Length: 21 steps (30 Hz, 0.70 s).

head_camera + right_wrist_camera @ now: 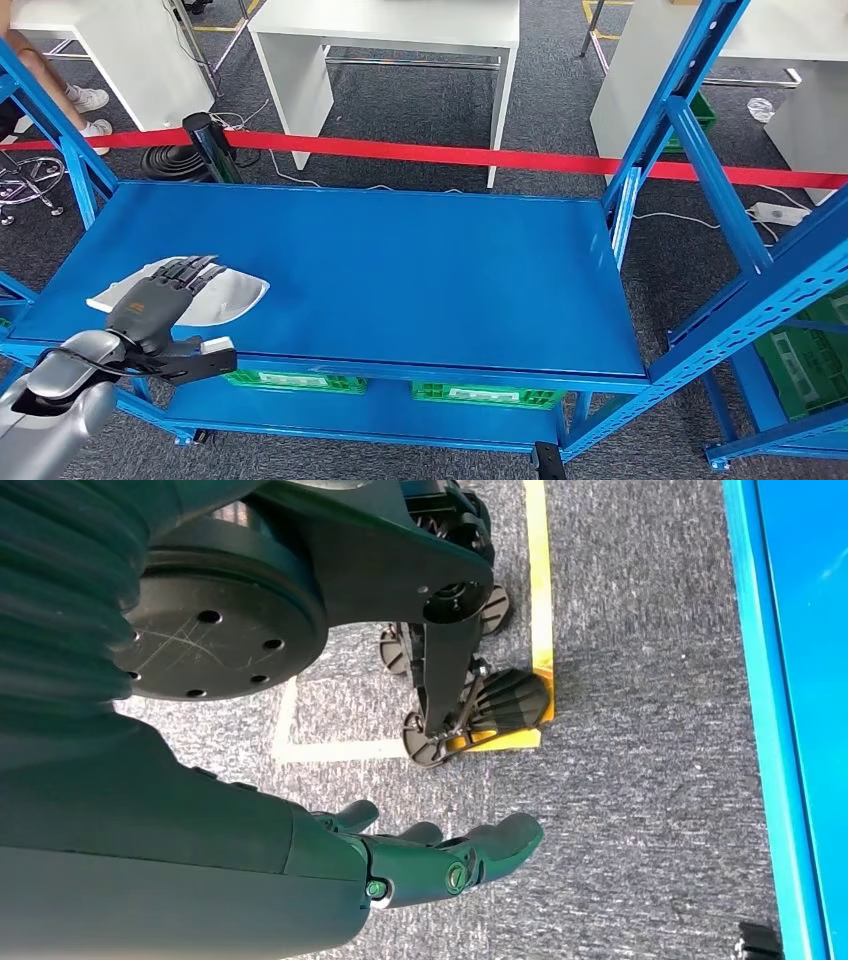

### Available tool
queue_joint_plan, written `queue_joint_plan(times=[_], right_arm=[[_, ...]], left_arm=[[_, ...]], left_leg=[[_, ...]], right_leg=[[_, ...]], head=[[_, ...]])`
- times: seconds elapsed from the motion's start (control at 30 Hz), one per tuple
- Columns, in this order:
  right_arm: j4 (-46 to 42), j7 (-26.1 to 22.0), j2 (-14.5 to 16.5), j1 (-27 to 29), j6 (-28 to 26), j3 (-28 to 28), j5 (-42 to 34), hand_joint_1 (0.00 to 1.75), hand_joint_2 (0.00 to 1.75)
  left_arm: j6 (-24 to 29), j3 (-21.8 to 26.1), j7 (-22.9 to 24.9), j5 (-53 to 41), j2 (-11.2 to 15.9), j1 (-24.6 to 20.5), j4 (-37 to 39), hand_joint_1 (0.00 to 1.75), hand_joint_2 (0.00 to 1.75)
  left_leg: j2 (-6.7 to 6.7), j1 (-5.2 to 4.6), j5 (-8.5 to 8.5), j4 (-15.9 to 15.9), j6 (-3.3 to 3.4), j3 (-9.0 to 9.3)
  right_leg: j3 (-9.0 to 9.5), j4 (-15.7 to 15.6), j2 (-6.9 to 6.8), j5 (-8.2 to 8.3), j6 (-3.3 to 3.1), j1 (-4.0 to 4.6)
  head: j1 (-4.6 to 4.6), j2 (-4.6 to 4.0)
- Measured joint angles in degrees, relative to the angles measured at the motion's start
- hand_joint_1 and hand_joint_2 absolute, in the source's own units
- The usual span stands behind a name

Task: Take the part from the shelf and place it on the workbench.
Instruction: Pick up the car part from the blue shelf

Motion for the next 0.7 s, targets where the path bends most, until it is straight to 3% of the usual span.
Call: queue_joint_plan(times=[0.13, 0.27, 0.3, 0.4, 0.43, 0.5, 0.7], right_arm=[[0.0, -0.2, 0.05, -0.05, -0.04, -0.17, 0.45, 0.0, 1.75], [0.0, -0.16, 0.21, -0.08, -0.07, -0.57, 0.69, 0.0, 1.75], [0.0, -0.12, 0.24, -0.06, -0.09, -0.7, 0.71, 0.0, 1.75], [0.0, 0.02, 0.26, -0.02, -0.27, -1.16, 0.73, 0.0, 1.75], [0.0, -0.02, 0.27, -0.03, -0.32, -1.31, 0.77, 0.0, 1.75], [0.0, -0.22, 0.3, -0.04, -0.34, -1.55, 0.87, 0.0, 1.75], [0.0, -0.52, 0.32, -0.03, -0.5, -2.2, 0.92, 0.0, 1.75]], left_arm=[[8.5, 3.32, 1.64, -6.73, -5.31, 3.31, 0.41, 0.0, 1.75], [10.43, 5.93, 2.45, -10.32, -10.32, 4.86, 1.84, 0.07, 1.75], [10.34, 6.45, 2.72, -10.9, -11.08, 4.86, 2.4, 0.36, 1.75], [10.4, 7.86, 4.94, -13.47, -13.1, 4.34, 4.89, 1.52, 1.75], [10.57, 8.31, 5.67, -14.36, -13.72, 3.97, 6.2, 1.67, 1.75], [11.34, 9.19, 6.37, -15.69, -14.87, 3.08, 9.22, 1.75, 1.75], [13.66, 11.18, 6.25, -17.05, -17.58, 1.31, 16.58, 1.74, 1.75]], left_leg=[[-0.17, -0.02, -0.03, 0.0, 0.06, -0.01], [-0.14, -0.02, -0.07, 0.01, 0.12, 0.0], [-0.09, -0.02, -0.09, 0.02, 0.14, 0.02], [-0.07, -0.02, -0.1, 0.02, 0.16, 0.05], [-0.08, -0.01, -0.09, 0.02, 0.16, 0.05], [-0.09, -0.01, -0.09, 0.02, 0.15, 0.05], [-0.06, 0.0, -0.09, 0.02, 0.15, 0.06]], right_leg=[[0.09, -0.06, -0.14, -0.05, 0.06, -0.01], [0.13, -0.1, -0.13, -0.03, 0.09, -0.02], [0.13, -0.11, -0.1, -0.02, 0.1, -0.02], [0.13, -0.13, -0.11, -0.02, 0.11, -0.01], [0.14, -0.13, -0.14, -0.02, 0.11, 0.0], [0.15, -0.12, -0.17, -0.02, 0.11, 0.0], [0.15, -0.11, -0.14, -0.02, 0.11, 0.01]], head=[[0.01, 0.0], [0.01, 0.0], [0.01, 0.0], [0.0, 0.0], [0.01, 0.0], [0.01, 0.0], [0.0, 0.0]])
